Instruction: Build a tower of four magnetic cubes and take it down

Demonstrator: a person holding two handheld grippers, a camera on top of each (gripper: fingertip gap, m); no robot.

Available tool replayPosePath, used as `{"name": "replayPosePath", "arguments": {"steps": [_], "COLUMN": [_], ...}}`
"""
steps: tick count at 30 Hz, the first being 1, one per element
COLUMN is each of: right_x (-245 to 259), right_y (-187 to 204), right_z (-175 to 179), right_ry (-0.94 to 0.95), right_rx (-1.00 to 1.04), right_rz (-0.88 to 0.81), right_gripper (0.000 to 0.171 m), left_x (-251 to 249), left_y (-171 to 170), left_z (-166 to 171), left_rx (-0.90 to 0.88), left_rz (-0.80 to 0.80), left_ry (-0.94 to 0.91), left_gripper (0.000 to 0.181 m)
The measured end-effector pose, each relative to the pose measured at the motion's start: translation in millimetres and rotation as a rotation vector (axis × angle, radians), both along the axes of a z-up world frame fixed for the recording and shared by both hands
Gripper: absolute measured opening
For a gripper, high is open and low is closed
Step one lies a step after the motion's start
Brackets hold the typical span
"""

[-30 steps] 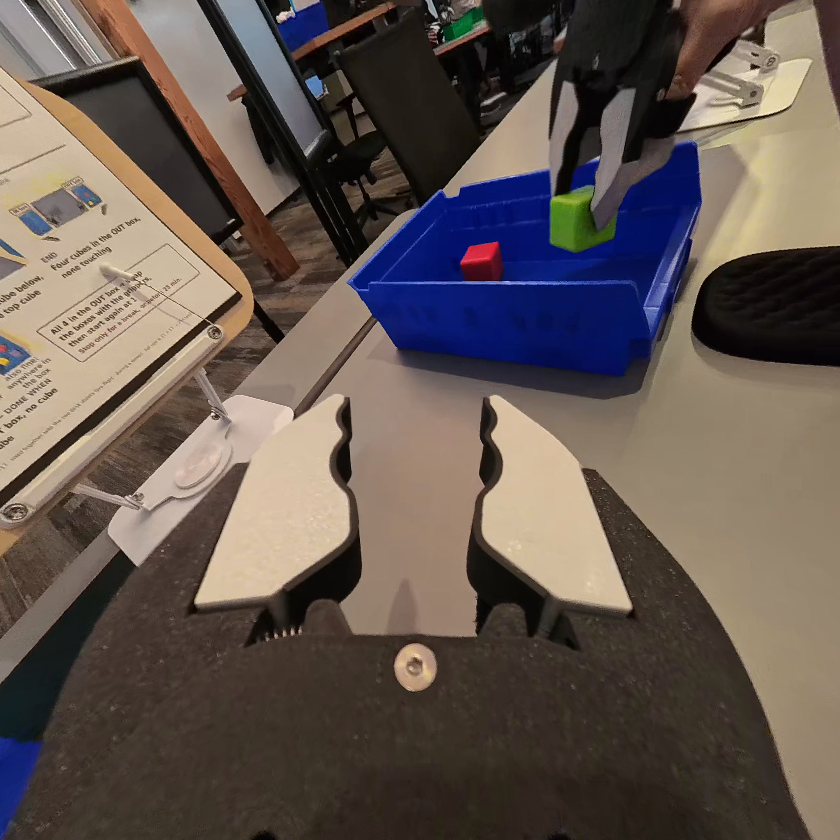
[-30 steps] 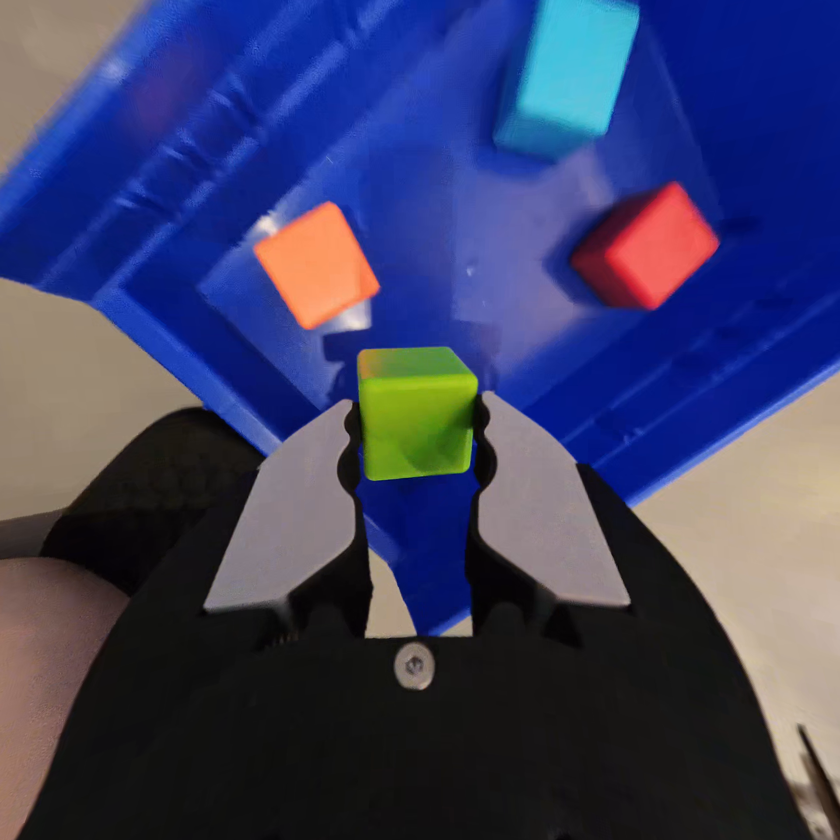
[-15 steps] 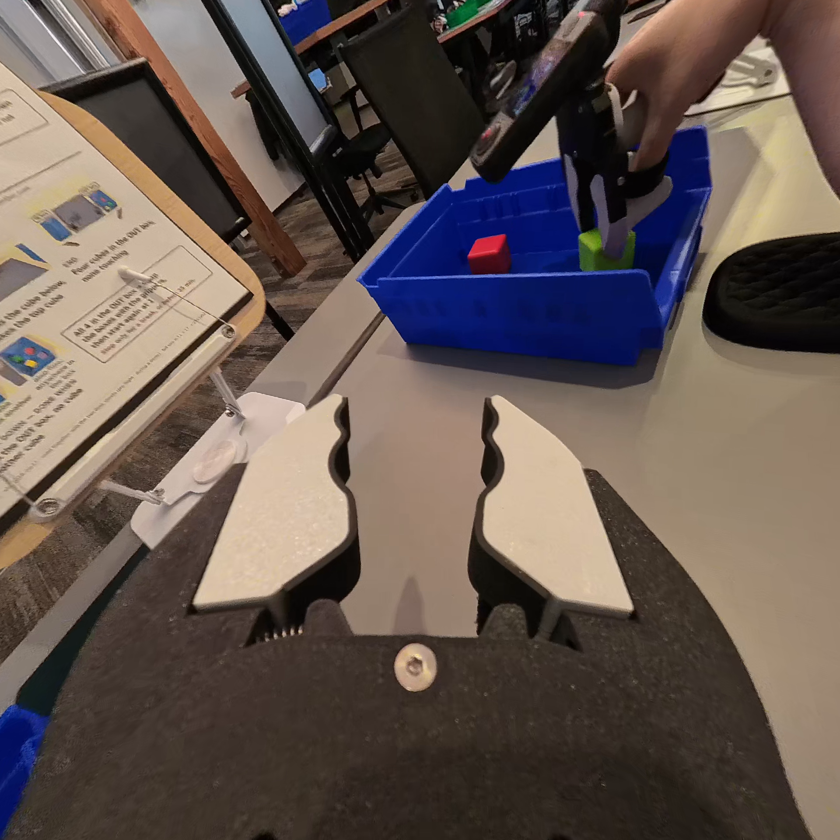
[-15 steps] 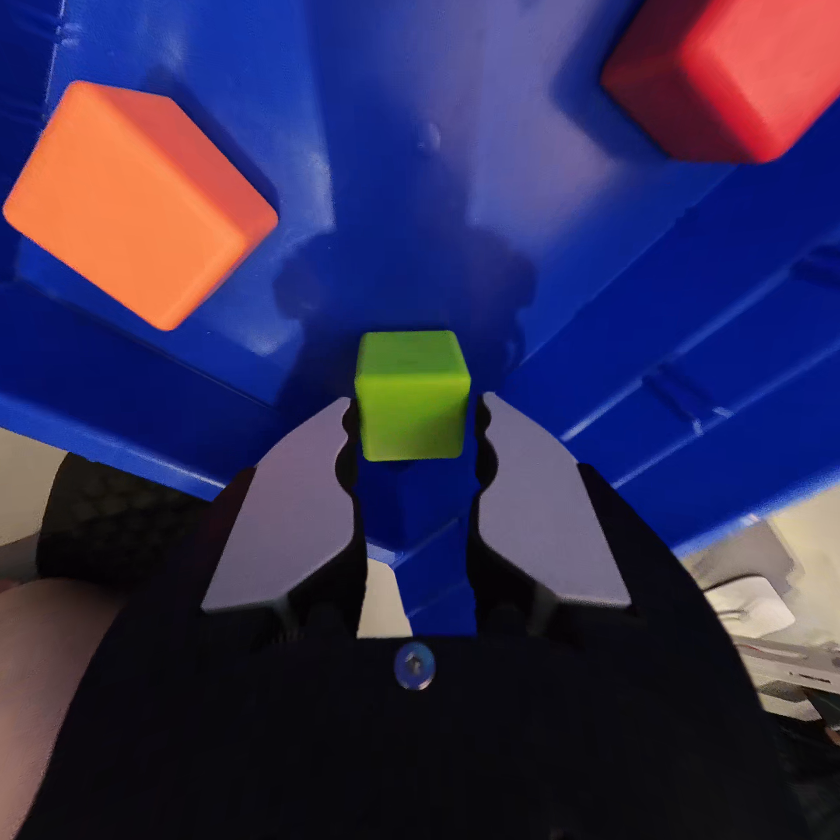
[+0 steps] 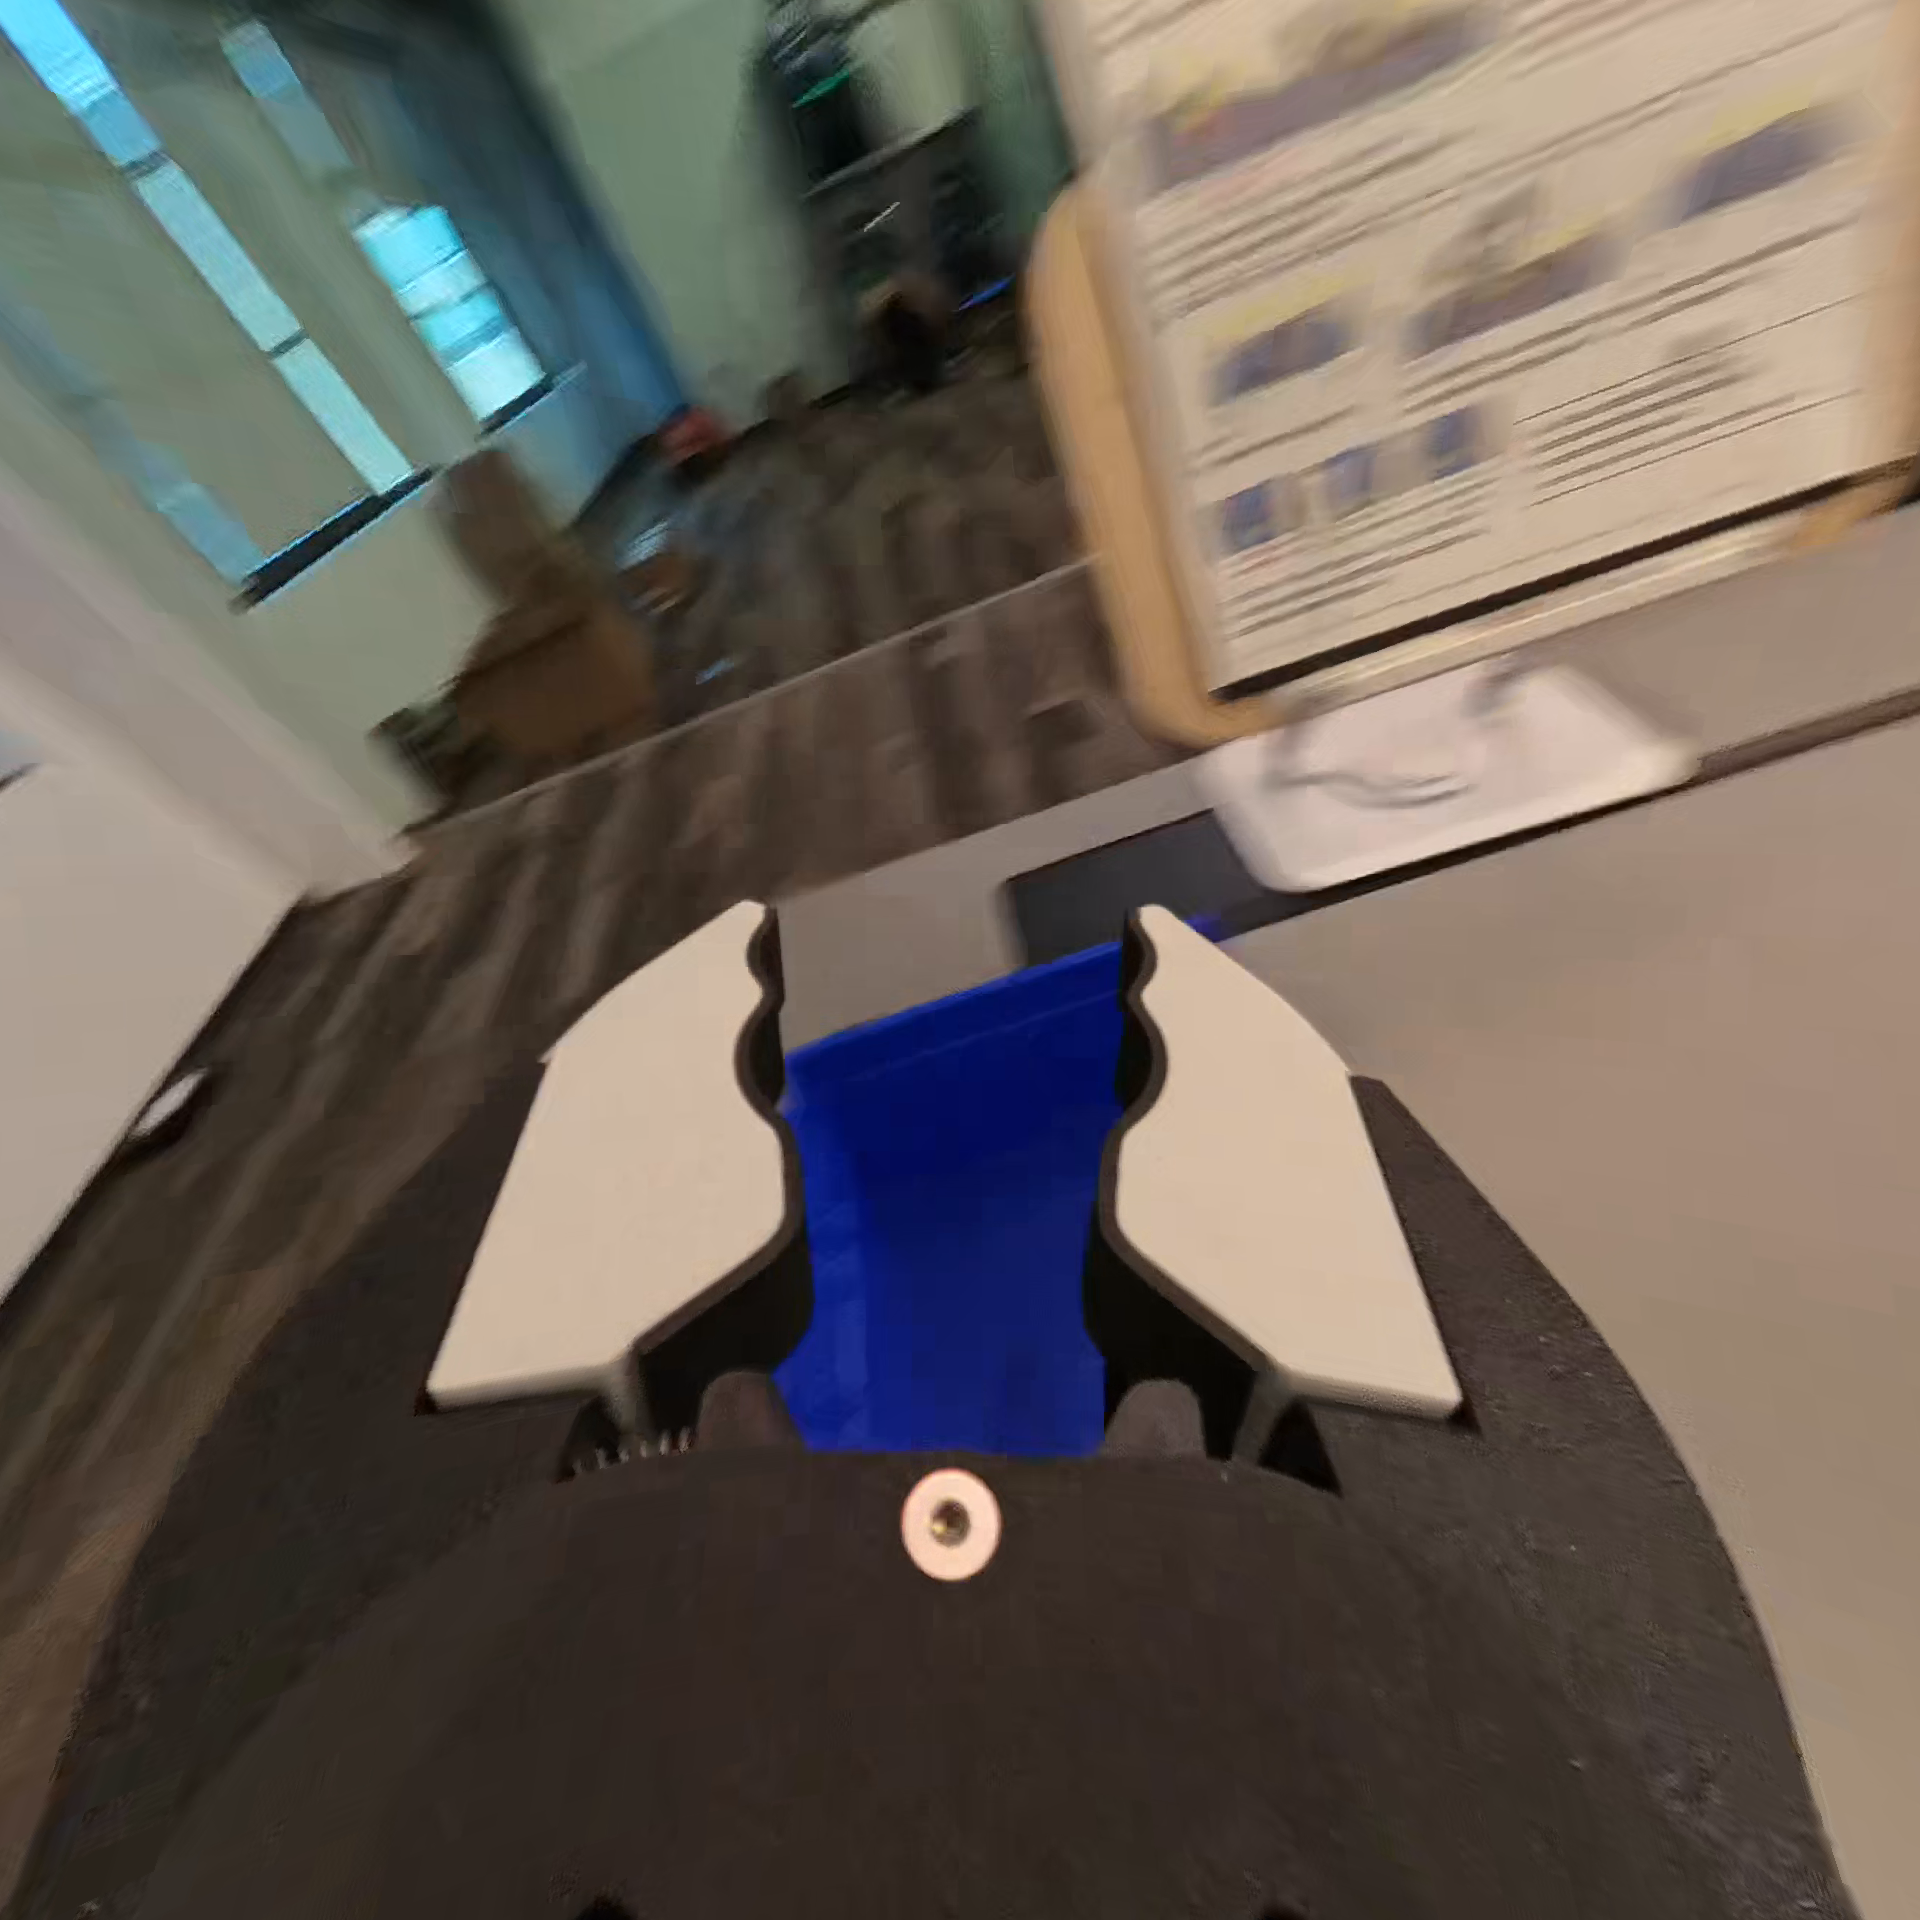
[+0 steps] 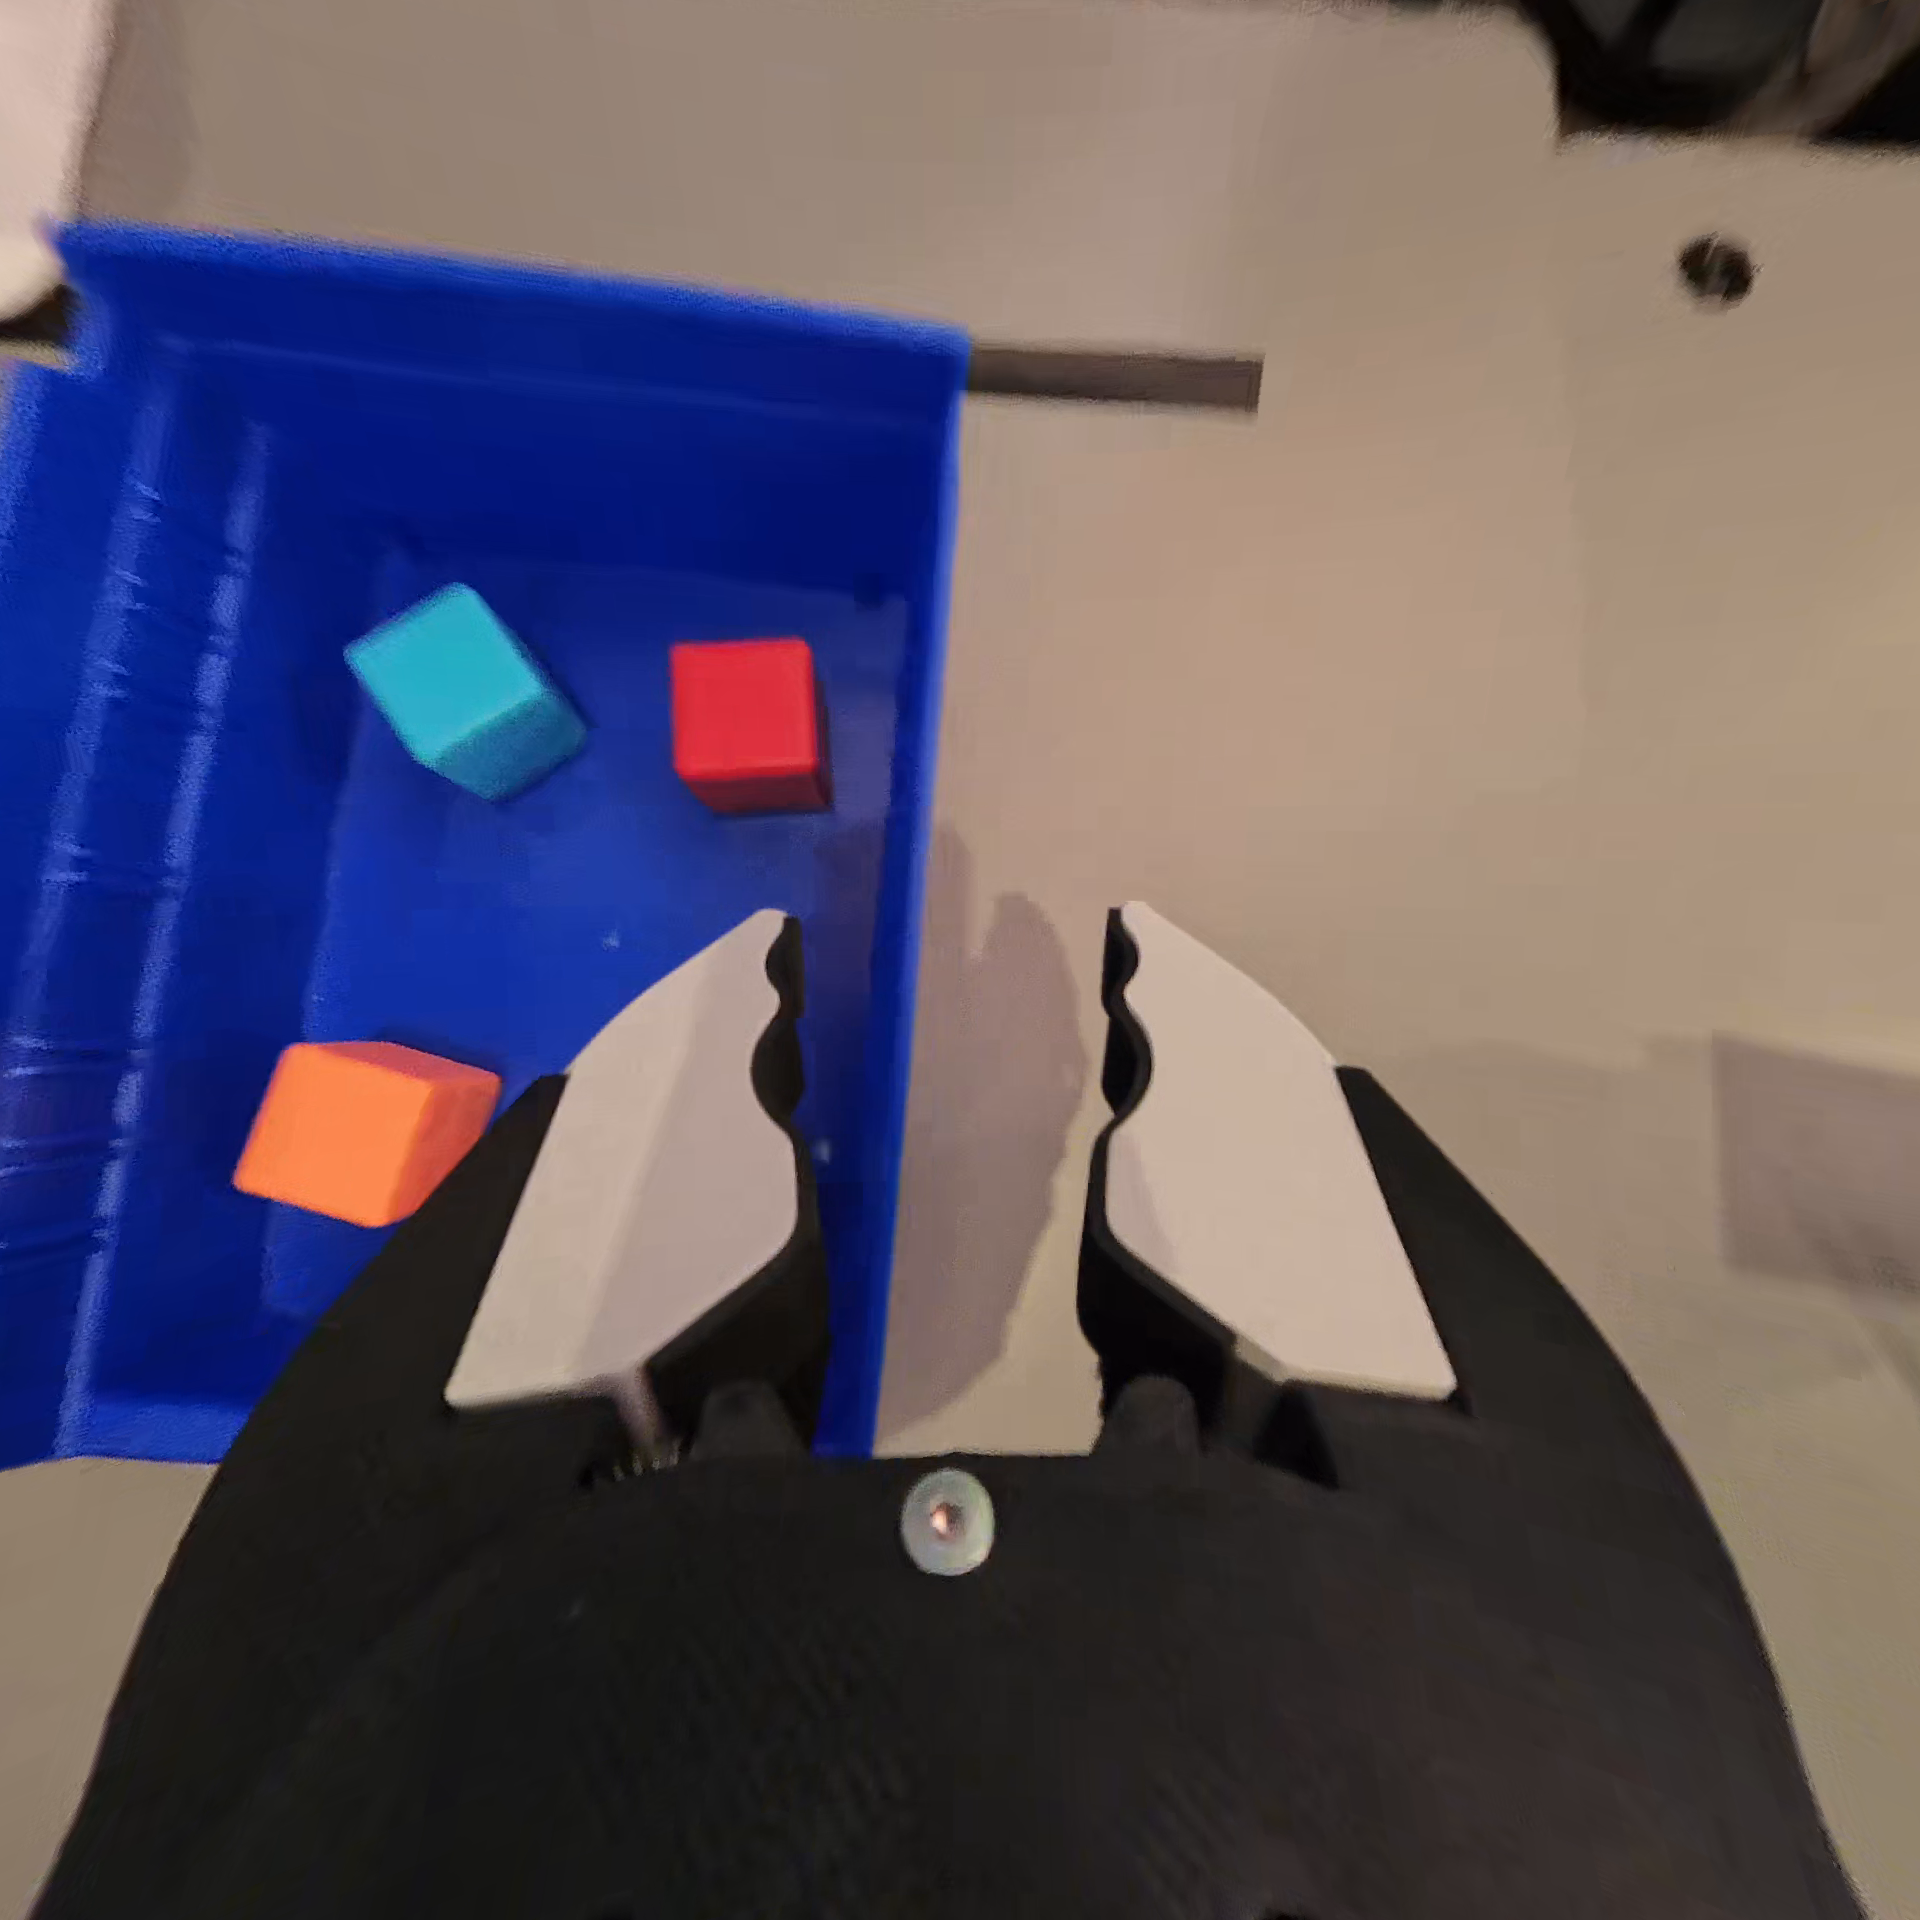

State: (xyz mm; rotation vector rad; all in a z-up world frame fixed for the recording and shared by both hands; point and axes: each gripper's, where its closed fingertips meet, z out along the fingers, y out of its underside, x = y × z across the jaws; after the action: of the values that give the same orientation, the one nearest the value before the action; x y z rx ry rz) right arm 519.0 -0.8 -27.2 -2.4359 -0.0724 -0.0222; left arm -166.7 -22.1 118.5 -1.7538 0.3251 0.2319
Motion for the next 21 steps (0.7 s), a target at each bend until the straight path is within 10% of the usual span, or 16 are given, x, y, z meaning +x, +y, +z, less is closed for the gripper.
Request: {"name": "replayPosePath", "arguments": {"steps": [6, 10, 21], "right_x": [0.0, -11.2, -13.3], "right_y": [1.6, -3.9, -4.6], "right_z": [-54.0, -66.8, -68.1], "right_ry": [0.093, 0.152, 0.184], "right_rx": [-0.191, -0.277, -0.287], "right_rz": [-0.007, 0.025, 0.009], "right_gripper": [0.051, 0.006, 0.006], "left_x": [-130.9, -149.8, -135.2], "left_y": [-8.7, -11.4, -18.3], "left_z": [-64.2, -122.2, -197.1], "left_rx": [-0.288, -0.537, -0.914], "left_rz": [0.294, 0.299, 0.294], "left_ry": [-0.204, -0.312, -0.246], "left_gripper": [0.058, 0.05, 0.058]}}
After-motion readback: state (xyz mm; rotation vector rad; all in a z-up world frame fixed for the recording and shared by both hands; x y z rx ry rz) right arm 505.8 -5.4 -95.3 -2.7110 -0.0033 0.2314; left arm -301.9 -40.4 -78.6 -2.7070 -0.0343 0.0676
